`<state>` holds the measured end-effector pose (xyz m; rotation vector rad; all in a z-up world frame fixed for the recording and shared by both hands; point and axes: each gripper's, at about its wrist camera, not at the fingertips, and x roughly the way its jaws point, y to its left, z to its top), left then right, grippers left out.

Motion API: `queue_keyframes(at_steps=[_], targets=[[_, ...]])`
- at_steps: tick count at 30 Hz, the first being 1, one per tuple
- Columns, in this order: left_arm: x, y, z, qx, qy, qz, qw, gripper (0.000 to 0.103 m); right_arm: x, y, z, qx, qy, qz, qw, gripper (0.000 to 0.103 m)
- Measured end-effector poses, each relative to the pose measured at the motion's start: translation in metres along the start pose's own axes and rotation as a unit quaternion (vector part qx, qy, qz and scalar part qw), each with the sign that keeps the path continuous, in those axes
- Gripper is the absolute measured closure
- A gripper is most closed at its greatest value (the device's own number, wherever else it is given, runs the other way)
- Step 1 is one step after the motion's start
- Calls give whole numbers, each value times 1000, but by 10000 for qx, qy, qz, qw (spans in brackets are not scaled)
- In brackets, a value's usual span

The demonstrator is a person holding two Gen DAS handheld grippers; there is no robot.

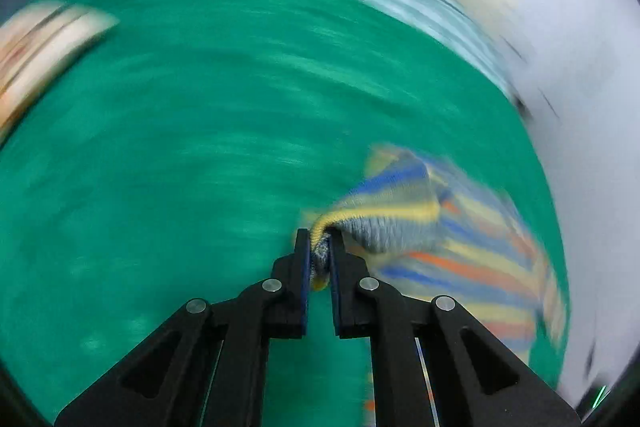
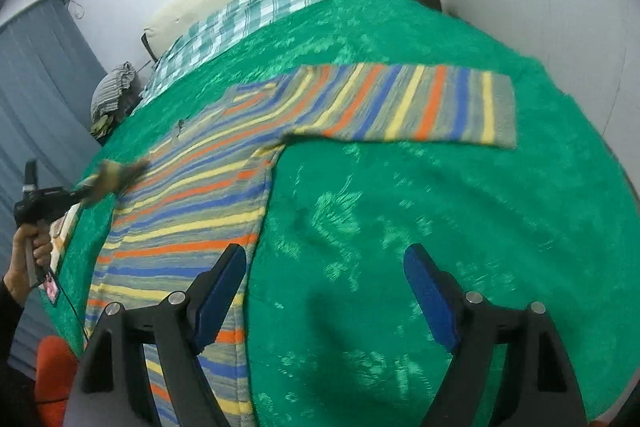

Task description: Fold small clothes

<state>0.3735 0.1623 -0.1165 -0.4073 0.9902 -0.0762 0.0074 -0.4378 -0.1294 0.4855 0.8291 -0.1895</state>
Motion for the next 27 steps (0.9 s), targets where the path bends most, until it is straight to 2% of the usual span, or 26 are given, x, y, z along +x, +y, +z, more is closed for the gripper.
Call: queue_keyframes(at_steps=[2, 5, 10, 12, 13, 14, 15, 16, 17, 18, 19, 20, 21, 22, 23, 25, 27], targets=[[1, 49, 5, -580, 3, 513, 9970, 97, 10, 3, -2, -11, 118, 45, 9999, 22], [20, 87, -3, -1078, 399, 657, 9912, 98, 16, 12, -6, -138, 207, 60, 9997, 22], [38, 89, -20, -1012, 651, 890, 9887, 96, 24, 19, -15, -362, 416, -68, 9985, 22], [28, 92, -24, -955, 764, 1083, 9866, 88, 23, 17, -15, -382, 500, -123, 9979, 22], [8, 93, -29, -847, 801, 1398, 9833, 80, 22, 17, -13, -393, 543, -145, 9976, 22], [-8, 88, -29, -636, 767, 1718, 9801, 74, 19, 16, -8, -414, 595, -165, 9972, 22], [-27, 77, -27, -306, 583, 1861, 9803, 63, 15, 14, -1, -451, 626, -157, 9969, 22], [-44, 67, -27, 2, 388, 1829, 9824, 50, 10, 13, 11, -512, 635, -148, 9966, 22], [-61, 49, -23, 409, 179, 1673, 9849, 35, 7, 13, 23, -584, 620, -146, 9963, 17], [-69, 27, -16, 798, 59, 1418, 9867, 26, 5, 15, 40, -706, 577, -164, 9957, 13], [-73, 0, -7, 1225, 25, 1044, 9870, 11, 6, 20, 61, -884, 523, -202, 9945, 9], [-70, -30, 1, 1628, 96, 626, 9846, 5, 10, 26, 78, -1051, 480, -219, 9931, 9], [-64, -53, 5, 1920, 178, 332, 9807, 5, 17, 36, 101, -1262, 439, -207, 9908, 9], [-50, -82, 11, 2290, 295, 65, 9729, 5, 25, 45, 119, -1410, 434, -149, 9890, 8], [-33, -104, 16, 2588, 370, -13, 9652, 5, 41, 57, 143, -1603, 498, 1, 9858, 8], [13, -143, 23, 3110, 524, 137, 9489, 5, 77, 80, 182, -1911, 587, 196, 9796, 8], [56, -164, 30, 3185, 816, 190, 9442, 6, 111, 96, 206, -2050, 766, 362, 9751, 8]])
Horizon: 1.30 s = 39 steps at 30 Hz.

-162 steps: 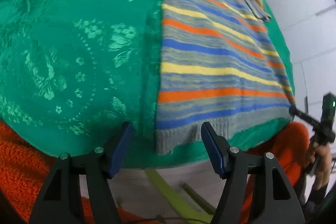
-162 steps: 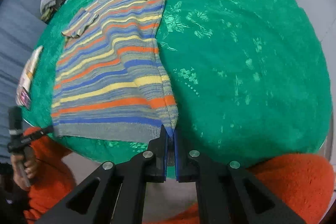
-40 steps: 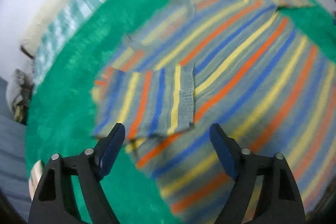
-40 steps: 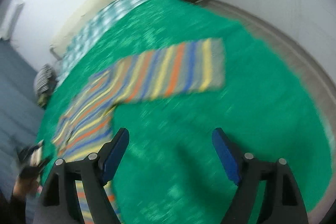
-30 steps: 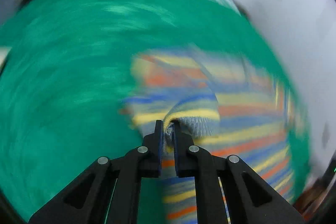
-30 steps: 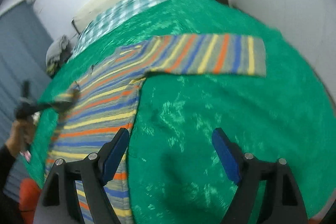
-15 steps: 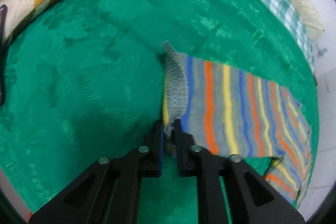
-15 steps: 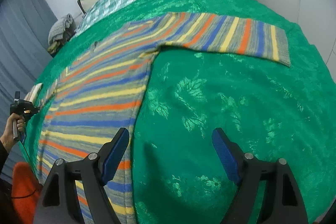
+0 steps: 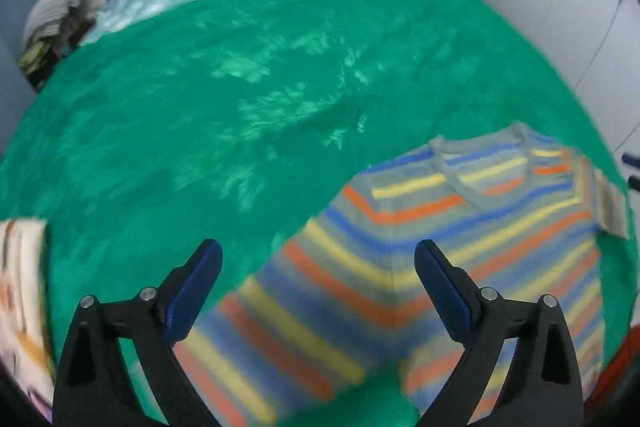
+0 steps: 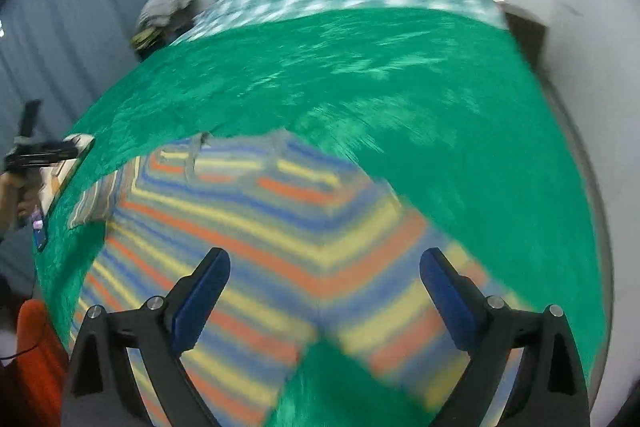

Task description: Fold small clothes

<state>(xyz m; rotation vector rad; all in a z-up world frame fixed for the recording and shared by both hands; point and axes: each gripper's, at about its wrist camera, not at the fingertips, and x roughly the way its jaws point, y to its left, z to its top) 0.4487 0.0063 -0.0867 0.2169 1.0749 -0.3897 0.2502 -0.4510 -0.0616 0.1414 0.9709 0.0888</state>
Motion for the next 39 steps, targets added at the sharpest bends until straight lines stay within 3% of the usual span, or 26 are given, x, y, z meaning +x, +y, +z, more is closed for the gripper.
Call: queue_keyframes(at_steps=[2, 7, 10, 12, 13, 14, 15, 16, 18, 22, 26, 30, 31, 33, 34, 35, 36, 37, 39], targets=[[38, -11, 20, 21, 363, -274, 9990, 6, 34, -1, 31, -54, 184, 140, 9997, 8], [99, -31, 48, 519, 635, -84, 9966, 6, 109, 10, 78, -574, 696, 480, 9948, 8], [124, -41, 45, 804, 1073, -250, 9906, 6, 152, 16, 91, -860, 927, 560, 9904, 8], [125, -53, 38, 1149, 1022, -252, 9878, 20, 175, 18, 90, -909, 1059, 597, 9884, 8], [120, -62, 33, 1308, 943, -350, 9863, 63, 184, 18, 89, -914, 1162, 660, 9868, 16], [116, -71, 32, 1391, 907, -296, 9857, 96, 196, 21, 84, -947, 1381, 777, 9828, 42], [111, -79, 31, 1480, 814, -134, 9855, 98, 201, 25, 80, -1093, 1474, 640, 9809, 59], [104, -90, 29, 1719, 569, 209, 9832, 98, 199, 30, 77, -1276, 1383, 410, 9813, 98], [95, -100, 30, 1852, 162, 726, 9799, 98, 187, 35, 77, -1311, 1168, 107, 9844, 97], [88, -102, 45, 1472, -325, 1052, 9830, 98, 171, 51, 80, -1687, 698, -828, 9797, 97], [104, -101, 53, 1399, -380, 1328, 9805, 98, 187, 54, 95, -1763, 489, -1443, 9725, 97], [131, -86, 58, 1278, -238, 1331, 9825, 93, 215, 46, 101, -1621, 675, -1573, 9718, 97], [133, -83, 58, 1239, -253, 1352, 9827, 84, 219, 46, 102, -1638, 723, -1567, 9713, 97], [125, -74, 60, 948, -285, 1282, 9868, 48, 223, 44, 100, -1560, 760, -1491, 9735, 94], [118, -65, 60, 759, -339, 1298, 9880, 25, 218, 39, 102, -1395, 701, -1358, 9784, 76], [105, -55, 59, 595, -460, 1306, 9886, 23, 211, 33, 101, -1249, 660, -1371, 9804, 39], [89, -41, 55, 419, -570, 1286, 9892, 23, 198, 26, 101, -1080, 580, -1441, 9819, 23], [70, -24, 49, 169, -607, 1193, 9909, 23, 177, 18, 98, -969, 391, -1421, 9843, 18], [33, 6, 30, -315, -698, 990, 9921, 22, 145, 7, 89, -821, 201, -1431, 9861, 18]])
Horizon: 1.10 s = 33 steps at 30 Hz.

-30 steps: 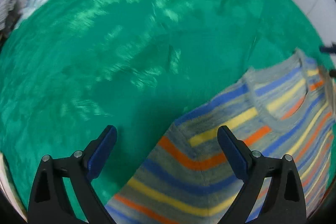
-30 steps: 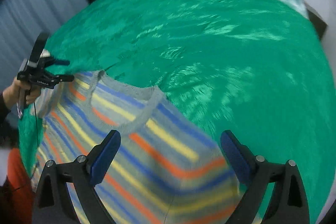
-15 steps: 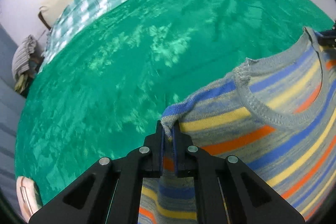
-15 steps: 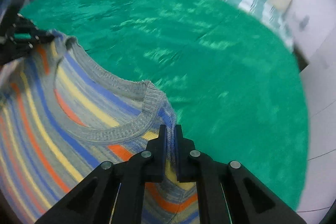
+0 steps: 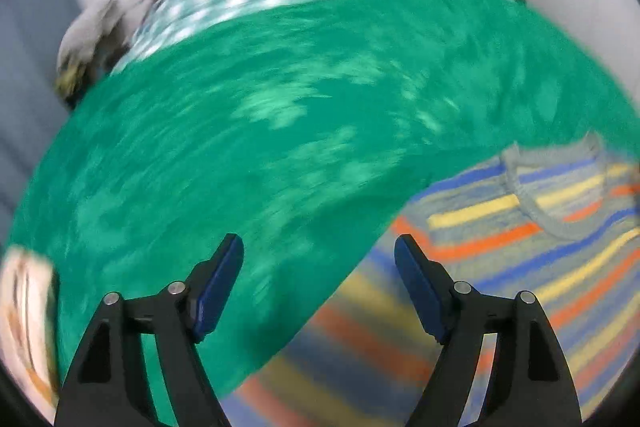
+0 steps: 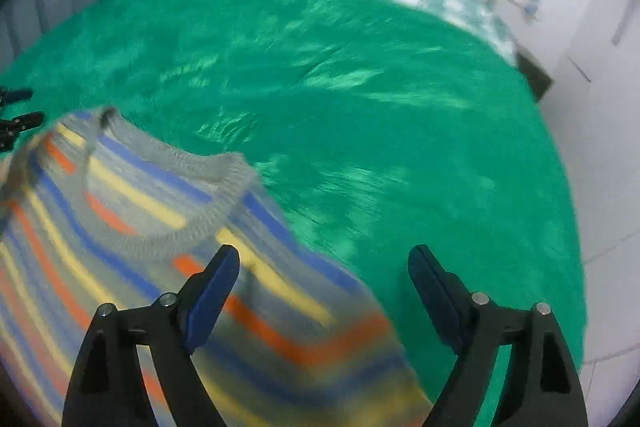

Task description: Fold small clothes

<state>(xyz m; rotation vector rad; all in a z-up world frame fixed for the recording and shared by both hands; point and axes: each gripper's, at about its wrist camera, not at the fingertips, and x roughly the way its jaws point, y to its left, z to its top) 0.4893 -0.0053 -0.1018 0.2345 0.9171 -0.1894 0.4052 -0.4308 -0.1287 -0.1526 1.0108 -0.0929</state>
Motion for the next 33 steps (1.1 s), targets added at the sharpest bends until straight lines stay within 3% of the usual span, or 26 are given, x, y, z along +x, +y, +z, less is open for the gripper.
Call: queue_keyframes(at_steps=[2, 4, 6, 8, 10, 13, 16, 19, 22, 24, 26, 27, 30, 33], targets=[[-45, 37, -25, -373, -74, -47, 9993, 21, -32, -16, -22, 134, -106, -68, 9998, 17], [-85, 54, -52, -419, -139, 52, 9990, 19, -75, -24, -61, 175, -234, -88, 9995, 16], [-119, 57, -79, -403, -202, 151, 9989, 16, -105, -26, -90, 233, -260, -23, 9994, 16], [-147, 52, -107, -451, -176, -24, 9988, 13, -138, -20, -131, 403, -248, 157, 9988, 16], [-170, 23, -144, -451, -43, -407, 9981, 13, -166, -1, -170, 627, -184, 498, 9966, 16], [-181, -42, -191, -74, 133, -918, 9957, 12, -198, 42, -215, 781, -180, 1028, 9915, 16], [-170, -105, -241, 215, 393, -1093, 9930, 11, -211, 93, -248, 666, -122, 1351, 9885, 16], [-146, -136, -295, 389, 1106, -844, 9895, 15, -197, 140, -287, 605, 347, 1458, 9869, 16], [-168, -123, -327, 485, 1094, -538, 9914, 7, -180, 146, -332, 688, 1122, 1068, 9855, 16], [-187, -99, -342, 375, 1200, -339, 9915, 8, -200, 131, -360, 954, 1185, 936, 9839, 16], [-203, -80, -349, 171, 1055, -222, 9940, 9, -213, 116, -377, 1330, 1399, 735, 9784, 16], [-210, -71, -351, 0, 934, -210, 9954, 9, -222, 106, -382, 1646, 1322, 733, 9747, 16], [-225, -48, -338, -700, 424, -354, 9960, 8, -259, 80, -378, 2487, 249, 634, 9662, 16], [-219, -35, -317, -1119, 61, -286, 9933, 6, -270, 66, -367, 2885, -620, 346, 9548, 10]])
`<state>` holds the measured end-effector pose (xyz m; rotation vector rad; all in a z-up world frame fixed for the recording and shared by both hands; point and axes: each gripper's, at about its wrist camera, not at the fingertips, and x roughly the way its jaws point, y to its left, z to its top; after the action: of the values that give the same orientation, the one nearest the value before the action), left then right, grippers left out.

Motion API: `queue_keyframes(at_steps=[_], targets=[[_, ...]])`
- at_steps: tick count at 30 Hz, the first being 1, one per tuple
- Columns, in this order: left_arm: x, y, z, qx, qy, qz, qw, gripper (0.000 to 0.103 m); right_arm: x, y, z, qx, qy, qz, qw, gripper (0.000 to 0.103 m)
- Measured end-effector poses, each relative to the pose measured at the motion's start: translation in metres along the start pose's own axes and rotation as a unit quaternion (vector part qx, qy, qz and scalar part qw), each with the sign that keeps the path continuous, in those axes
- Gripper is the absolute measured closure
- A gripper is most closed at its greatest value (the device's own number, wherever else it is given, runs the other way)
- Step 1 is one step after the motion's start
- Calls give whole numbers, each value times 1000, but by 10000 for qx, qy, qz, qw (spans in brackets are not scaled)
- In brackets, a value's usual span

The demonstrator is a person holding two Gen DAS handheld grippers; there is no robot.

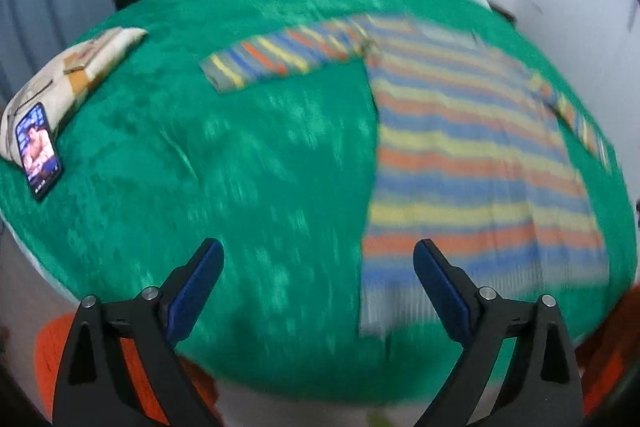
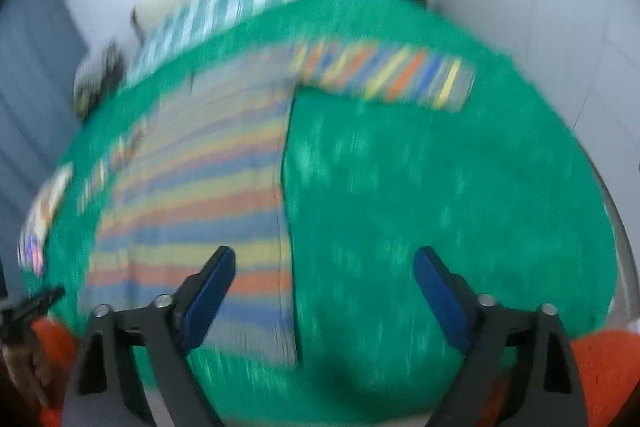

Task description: Fold small clothes

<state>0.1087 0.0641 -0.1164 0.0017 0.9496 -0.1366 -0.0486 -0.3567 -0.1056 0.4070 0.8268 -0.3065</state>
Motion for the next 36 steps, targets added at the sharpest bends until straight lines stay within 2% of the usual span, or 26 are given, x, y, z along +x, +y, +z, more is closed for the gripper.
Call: queue_keyframes(at_steps=[2, 6, 8, 10, 11, 13, 17, 24, 36], targets=[[11, 8, 16, -249, -193, -14, 9995, 6, 12, 1, 10, 43, -248, -155, 9996, 10], [44, 21, 20, -577, -303, 196, 9977, 6, 37, -2, 9, -216, -316, -459, 9982, 10], [66, 27, 7, -541, -4, 316, 9980, 6, 49, -5, 1, -385, -193, -671, 9968, 10], [86, 28, -2, -529, 441, 433, 9967, 5, 64, -15, -4, -296, 198, -783, 9963, 10], [88, 24, -3, -485, 414, 508, 9967, 1, 69, -21, -6, -211, 380, -821, 9957, 10], [89, 18, -4, -359, 394, 550, 9971, 0, 79, -31, -15, -106, 647, -939, 9934, 9], [88, 17, -6, -456, 400, 565, 9966, 0, 81, -28, -20, -197, 603, -1005, 9929, 1], [89, 23, -8, -480, 434, 388, 9971, 0, 83, -26, -23, -148, 556, -1073, 9926, 0], [91, 19, -7, -249, 543, 461, 9971, 0, 82, -21, -24, -229, 507, -1154, 9918, 0]])
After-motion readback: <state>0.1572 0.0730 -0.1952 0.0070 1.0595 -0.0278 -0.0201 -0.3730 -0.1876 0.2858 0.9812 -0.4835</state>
